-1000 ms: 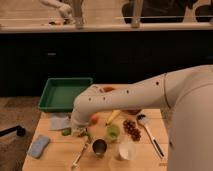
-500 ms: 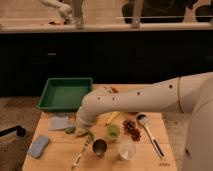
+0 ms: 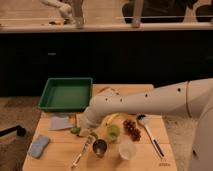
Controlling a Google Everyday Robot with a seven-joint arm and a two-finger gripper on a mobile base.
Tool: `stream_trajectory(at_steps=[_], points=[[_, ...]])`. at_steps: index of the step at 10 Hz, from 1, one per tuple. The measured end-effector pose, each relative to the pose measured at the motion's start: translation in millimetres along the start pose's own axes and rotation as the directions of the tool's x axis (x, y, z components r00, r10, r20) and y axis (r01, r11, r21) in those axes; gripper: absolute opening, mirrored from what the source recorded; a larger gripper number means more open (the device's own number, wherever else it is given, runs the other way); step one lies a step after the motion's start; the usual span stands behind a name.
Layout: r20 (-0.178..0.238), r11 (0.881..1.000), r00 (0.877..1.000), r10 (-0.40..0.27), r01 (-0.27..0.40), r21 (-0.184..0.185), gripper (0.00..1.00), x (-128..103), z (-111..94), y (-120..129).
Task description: Place pepper in metal cup
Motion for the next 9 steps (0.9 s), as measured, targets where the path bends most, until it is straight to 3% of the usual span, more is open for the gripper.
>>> stream_trajectory(at_steps=[5, 9], points=[[0.017, 0.999, 1.0, 0.025, -0.025, 0.031, 0.0, 9, -18, 2], [0.057, 0.999, 0.998, 0.021, -0.023, 0.024, 0.0, 11, -18, 19]])
